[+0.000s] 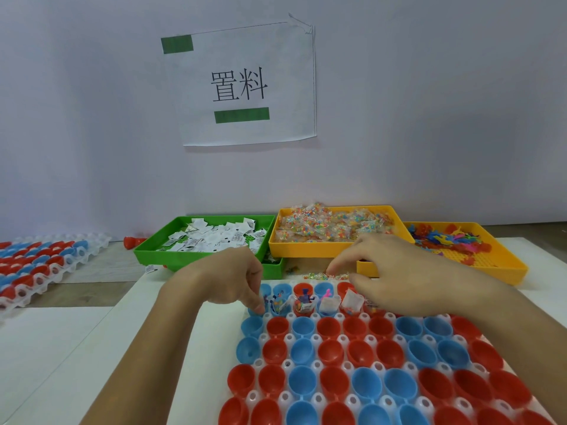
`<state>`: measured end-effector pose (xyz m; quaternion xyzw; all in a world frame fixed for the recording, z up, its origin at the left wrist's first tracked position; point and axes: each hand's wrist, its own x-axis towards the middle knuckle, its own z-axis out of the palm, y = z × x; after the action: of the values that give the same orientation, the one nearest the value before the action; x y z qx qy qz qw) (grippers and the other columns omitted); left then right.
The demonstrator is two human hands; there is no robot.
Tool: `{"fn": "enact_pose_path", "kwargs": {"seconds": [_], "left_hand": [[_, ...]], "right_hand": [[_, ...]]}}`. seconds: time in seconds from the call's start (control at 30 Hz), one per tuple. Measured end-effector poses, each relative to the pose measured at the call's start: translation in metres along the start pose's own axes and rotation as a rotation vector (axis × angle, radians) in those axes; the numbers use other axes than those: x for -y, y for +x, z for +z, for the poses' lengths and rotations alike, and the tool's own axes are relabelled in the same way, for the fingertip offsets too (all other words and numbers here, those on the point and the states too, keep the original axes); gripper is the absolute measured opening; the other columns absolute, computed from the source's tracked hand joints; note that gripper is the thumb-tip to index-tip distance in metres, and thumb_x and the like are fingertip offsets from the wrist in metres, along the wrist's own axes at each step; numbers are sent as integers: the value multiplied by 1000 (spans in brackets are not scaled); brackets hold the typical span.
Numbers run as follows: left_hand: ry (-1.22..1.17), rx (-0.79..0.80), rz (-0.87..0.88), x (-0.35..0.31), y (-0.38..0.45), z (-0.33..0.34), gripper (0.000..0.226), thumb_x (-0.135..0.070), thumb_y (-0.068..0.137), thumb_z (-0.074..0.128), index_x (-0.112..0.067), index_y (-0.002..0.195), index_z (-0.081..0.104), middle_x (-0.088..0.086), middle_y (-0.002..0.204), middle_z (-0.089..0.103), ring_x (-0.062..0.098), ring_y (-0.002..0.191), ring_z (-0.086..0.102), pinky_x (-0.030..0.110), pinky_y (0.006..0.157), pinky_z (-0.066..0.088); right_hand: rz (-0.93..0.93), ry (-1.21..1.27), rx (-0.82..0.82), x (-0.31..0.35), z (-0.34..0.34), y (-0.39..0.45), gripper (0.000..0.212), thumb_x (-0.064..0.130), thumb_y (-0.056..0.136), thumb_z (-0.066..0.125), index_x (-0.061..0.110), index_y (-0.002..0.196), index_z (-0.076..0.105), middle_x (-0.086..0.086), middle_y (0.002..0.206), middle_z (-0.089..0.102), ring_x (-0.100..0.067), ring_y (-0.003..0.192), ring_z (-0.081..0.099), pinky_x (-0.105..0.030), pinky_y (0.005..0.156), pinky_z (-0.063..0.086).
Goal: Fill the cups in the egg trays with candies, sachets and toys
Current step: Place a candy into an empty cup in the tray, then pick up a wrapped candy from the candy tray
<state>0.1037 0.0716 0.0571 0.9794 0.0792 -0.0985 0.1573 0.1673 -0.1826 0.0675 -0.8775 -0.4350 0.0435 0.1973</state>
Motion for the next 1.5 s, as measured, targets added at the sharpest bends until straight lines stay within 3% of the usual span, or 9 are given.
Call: {"fn": "enact_pose_path", "kwargs": {"seconds": [0.27, 0.4, 0.57, 0.97, 1.13, 1.2, 1.3, 1.4, 1.5], "left_hand": [[-49, -16, -39, 3, -1, -1, 28, -37, 65, 90, -22, 63, 66, -14, 56, 65, 2, 55, 53, 22, 55, 42], [-27, -66, -42, 6, -3, -6, 32, -50, 64, 84, -23, 65, 68, -11, 58, 65, 2, 57, 55, 20, 54, 42], [-1, -124, -8, 7, -4, -9, 24, -44, 75, 80, -25, 69, 67, -7, 67, 66, 7, 63, 58, 26, 59, 47], [-19, -51, 15, 7, -5, -8, 23, -39, 75, 81, -29, 77, 60, -11, 72, 60, 6, 65, 53, 20, 57, 38], [-48, -100, -17, 6, -8, -11, 35, -60, 72, 68, -28, 84, 62, -10, 72, 57, 6, 64, 50, 22, 55, 35], [-42, -173, -14, 1, -10, -13, 42, -69, 70, 54, -31, 89, 60, -9, 77, 58, 6, 68, 52, 21, 56, 36], [-127, -345, 89, -12, -10, -16, 47, -71, 69, 46, -32, 88, 63, -8, 80, 65, 7, 69, 58, 22, 57, 41], [-220, -481, 283, -35, -8, -11, 36, -63, 80, 48, -31, 81, 65, -12, 75, 65, 5, 70, 59, 17, 59, 44], [-317, -474, 445, -62, -6, -3, 26, -46, 92, 56, -27, 76, 65, -9, 72, 65, 9, 70, 59, 21, 64, 48]], "right_hand": [[11, -1, -16, -1, -5, -2, 30, 26, 101, 49, 47, 116, 65, 36, 93, 45, 28, 90, 38, 6, 70, 32], [17, -15, -17, 0, -8, -4, 30, 26, 100, 49, 46, 114, 65, 24, 120, 51, 6, 110, 45, -12, 87, 36], [44, -21, -19, 0, -10, -6, 28, 28, 100, 51, 49, 114, 63, 18, 133, 52, 1, 122, 44, -28, 106, 37], [68, -3, -23, -10, -15, -4, 30, 28, 98, 51, 54, 111, 61, 19, 128, 53, 2, 114, 48, -22, 92, 40], [158, 44, -131, -39, -27, -5, 30, 26, 98, 53, 54, 103, 62, 17, 116, 61, 1, 104, 57, -24, 86, 47], [238, 66, -235, -65, -30, -7, 32, 19, 100, 51, 46, 113, 63, 9, 117, 65, -3, 100, 58, -25, 84, 47], [432, 47, -365, -109, -33, -15, 35, 9, 101, 47, 21, 132, 60, -5, 128, 65, -14, 103, 56, -29, 84, 44], [561, 44, -429, -140, -33, -25, 35, 2, 98, 45, 13, 124, 65, -10, 127, 65, -23, 105, 60, -31, 84, 46], [593, 21, -410, -153, -29, -30, 34, 0, 94, 46, 16, 111, 72, -6, 121, 67, -11, 76, 56, -22, 66, 40]]}}
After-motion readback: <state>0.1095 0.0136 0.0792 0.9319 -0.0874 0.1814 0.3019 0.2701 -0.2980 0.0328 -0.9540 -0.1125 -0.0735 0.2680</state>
